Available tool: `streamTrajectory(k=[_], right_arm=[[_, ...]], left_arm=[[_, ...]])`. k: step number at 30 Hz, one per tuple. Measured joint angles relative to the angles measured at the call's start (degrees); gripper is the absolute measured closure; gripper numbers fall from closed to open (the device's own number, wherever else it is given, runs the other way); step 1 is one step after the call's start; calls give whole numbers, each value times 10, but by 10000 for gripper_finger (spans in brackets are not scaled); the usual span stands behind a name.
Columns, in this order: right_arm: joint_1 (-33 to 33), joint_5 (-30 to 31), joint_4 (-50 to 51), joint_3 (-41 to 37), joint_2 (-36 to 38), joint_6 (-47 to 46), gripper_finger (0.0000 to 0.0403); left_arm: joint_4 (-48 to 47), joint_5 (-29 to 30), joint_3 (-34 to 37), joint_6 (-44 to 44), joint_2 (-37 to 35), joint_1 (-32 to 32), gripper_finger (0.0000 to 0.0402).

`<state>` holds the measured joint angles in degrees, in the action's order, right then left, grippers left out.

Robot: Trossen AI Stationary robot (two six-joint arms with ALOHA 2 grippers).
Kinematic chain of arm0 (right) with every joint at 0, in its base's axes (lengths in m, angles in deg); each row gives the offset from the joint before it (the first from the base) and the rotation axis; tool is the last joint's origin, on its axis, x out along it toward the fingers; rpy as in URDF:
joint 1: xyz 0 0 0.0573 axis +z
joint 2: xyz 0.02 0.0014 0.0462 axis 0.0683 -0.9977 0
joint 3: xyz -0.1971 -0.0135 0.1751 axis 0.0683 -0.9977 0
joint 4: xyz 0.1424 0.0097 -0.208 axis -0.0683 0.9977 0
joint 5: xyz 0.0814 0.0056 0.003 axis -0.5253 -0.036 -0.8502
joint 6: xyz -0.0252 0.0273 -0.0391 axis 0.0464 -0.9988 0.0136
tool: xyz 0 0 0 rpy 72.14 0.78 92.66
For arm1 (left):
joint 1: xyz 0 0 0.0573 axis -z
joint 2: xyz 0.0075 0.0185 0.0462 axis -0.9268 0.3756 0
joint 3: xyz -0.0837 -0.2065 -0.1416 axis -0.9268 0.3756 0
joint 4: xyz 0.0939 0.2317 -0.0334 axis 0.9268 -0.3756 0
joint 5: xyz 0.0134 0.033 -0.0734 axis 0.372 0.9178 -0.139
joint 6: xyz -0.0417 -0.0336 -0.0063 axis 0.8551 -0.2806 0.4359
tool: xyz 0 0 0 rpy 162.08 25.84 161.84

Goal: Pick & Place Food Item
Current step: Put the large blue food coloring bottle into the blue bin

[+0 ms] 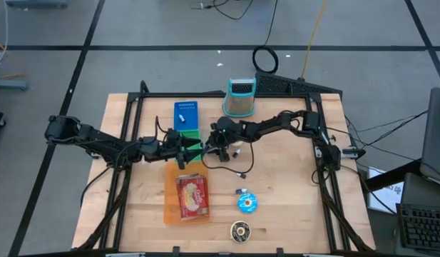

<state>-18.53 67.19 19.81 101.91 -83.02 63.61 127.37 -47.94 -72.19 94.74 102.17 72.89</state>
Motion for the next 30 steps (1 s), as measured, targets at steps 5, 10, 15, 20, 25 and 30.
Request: streamTrajectory(k=[5, 10, 15, 20, 25, 30], right_arm=[[0, 0, 56, 1, 2, 6, 207], [3, 0, 65, 1, 2, 16, 207], [5, -1, 59, 0, 2, 19, 207], [6, -25, 70, 0, 1, 1, 214], [15, -27, 87, 0, 2, -6, 247], [20, -30, 47, -14, 2, 4, 272]], left_arm=[[0, 0, 0, -2, 0, 0, 101], [-1, 0, 0, -17, 0, 0, 101], [-2, 0, 0, -18, 0, 0, 101], [-2, 0, 0, -19, 0, 0, 101], [-2, 0, 0, -18, 0, 0, 101], [-3, 0, 0, -18, 0, 0, 101]])
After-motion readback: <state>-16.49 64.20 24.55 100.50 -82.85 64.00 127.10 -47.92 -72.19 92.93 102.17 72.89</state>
